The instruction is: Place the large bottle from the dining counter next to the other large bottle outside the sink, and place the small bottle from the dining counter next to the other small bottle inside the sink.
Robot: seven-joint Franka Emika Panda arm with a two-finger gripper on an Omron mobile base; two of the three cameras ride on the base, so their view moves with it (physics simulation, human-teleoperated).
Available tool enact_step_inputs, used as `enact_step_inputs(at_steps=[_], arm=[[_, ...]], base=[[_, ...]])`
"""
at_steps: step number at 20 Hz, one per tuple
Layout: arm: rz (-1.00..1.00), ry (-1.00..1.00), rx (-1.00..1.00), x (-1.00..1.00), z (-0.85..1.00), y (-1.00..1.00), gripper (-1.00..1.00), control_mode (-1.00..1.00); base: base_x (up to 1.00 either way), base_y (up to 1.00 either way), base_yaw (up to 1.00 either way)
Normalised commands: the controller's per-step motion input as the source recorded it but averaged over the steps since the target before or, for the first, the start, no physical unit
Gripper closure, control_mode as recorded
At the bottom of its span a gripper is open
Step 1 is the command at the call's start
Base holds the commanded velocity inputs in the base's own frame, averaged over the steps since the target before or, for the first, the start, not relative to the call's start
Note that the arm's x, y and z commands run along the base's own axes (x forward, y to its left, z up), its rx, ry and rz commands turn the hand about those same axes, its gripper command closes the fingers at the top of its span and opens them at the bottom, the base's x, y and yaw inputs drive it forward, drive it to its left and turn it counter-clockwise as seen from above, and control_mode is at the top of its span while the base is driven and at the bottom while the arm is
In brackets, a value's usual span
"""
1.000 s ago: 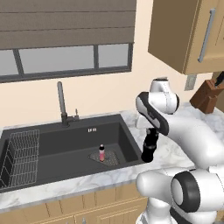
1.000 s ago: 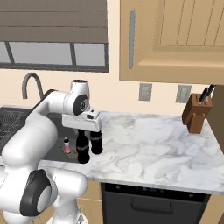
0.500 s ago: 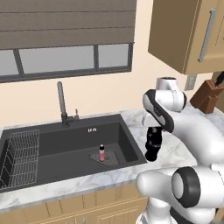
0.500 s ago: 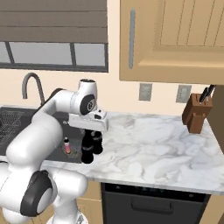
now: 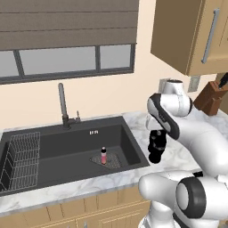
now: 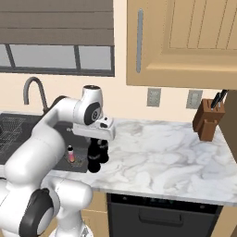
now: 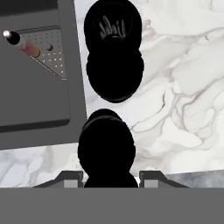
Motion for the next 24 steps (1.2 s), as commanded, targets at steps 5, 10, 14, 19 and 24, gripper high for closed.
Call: enact_step_inputs(at_steps=[5,10,14,19,24], arm=[[0.0,0.04,-0.09,0.01,0.0,0.0,1.0,-1.0],[0.0,0.09,-0.07,0.1,0.0,-0.03,1.0,-1.0],[0.0,0.02,-0.01,0.14,-0.03,-0.17,1.0,-1.0],[0.0,0.0,0.0,0.04,-0.14,-0.22,1.0,-1.0],[0.0,0.01,0.0,0.0,-0.23,-0.02,1.0,-1.0]], base=[[0.0,0.0,0.0],[0.0,0.0,0.0],[0.0,0.0,0.0],[0.0,0.0,0.0],[0.0,0.0,0.0]])
